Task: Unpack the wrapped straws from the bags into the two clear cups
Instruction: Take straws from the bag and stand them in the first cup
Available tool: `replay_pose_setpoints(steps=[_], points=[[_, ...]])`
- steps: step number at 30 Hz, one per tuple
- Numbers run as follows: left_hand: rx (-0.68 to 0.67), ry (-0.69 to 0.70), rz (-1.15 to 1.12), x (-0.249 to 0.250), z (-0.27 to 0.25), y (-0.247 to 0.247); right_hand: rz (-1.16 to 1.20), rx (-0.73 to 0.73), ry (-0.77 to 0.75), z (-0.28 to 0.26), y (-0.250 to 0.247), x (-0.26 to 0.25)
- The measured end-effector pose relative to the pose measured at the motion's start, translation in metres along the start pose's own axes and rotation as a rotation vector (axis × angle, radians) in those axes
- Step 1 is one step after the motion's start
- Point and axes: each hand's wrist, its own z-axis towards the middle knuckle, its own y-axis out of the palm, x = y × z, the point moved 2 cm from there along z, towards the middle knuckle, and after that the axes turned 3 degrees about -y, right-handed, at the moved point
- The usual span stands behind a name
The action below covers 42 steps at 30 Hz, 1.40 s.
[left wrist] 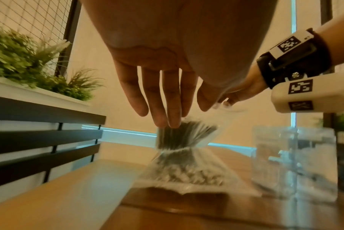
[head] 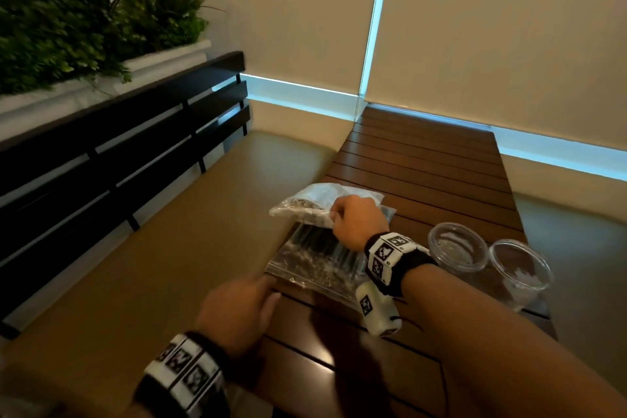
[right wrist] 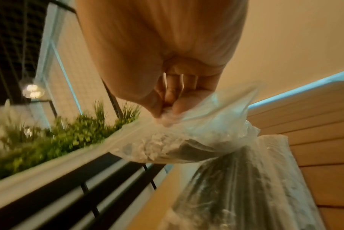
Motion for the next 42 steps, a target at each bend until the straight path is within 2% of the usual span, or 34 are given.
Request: replay_pose_setpoints(steps=[2, 5, 8, 13, 18, 26, 30, 34, 42], points=[[0.039, -0.004, -0.014, 0.015, 0.015, -0.002, 0.101, 0.001, 0.014, -0.004, -0.01, -0.004], [0.142, -0.018, -0.205, 0.043, 0.037, -0.013, 0.189, -0.047, 0.036, -0.015, -0.018, -0.011], [0.192, -0.024, -0.266, 0.06, 0.058, -0.019, 0.27, -0.131, 0.065, -0.025, -0.022, -0.015], [0.177, -0.031, -0.36, 0.075, 0.08, -0.027, 0.386, -0.238, 0.099, -0.035, -0.032, -0.011], [0.139, -0.06, -0.492, 0.085, 0.092, -0.033, 0.565, -0.172, 0.171, -0.038, -0.036, -0.003], [0.112, -0.076, -0.348, 0.094, 0.098, -0.037, 0.526, -0.032, 0.131, -0.033, -0.025, 0.001], [0.111, -0.08, -0.465, 0.09, 0.094, -0.035, 0.519, -0.007, 0.108, -0.033, -0.025, -0.001], [0.083, -0.099, -0.604, 0.084, 0.092, -0.036, 0.434, 0.034, 0.078, -0.031, -0.024, -0.005], [0.114, -0.183, -0.559, 0.078, 0.092, -0.035, 0.117, 0.017, -0.053, -0.029, -0.018, -0.023]])
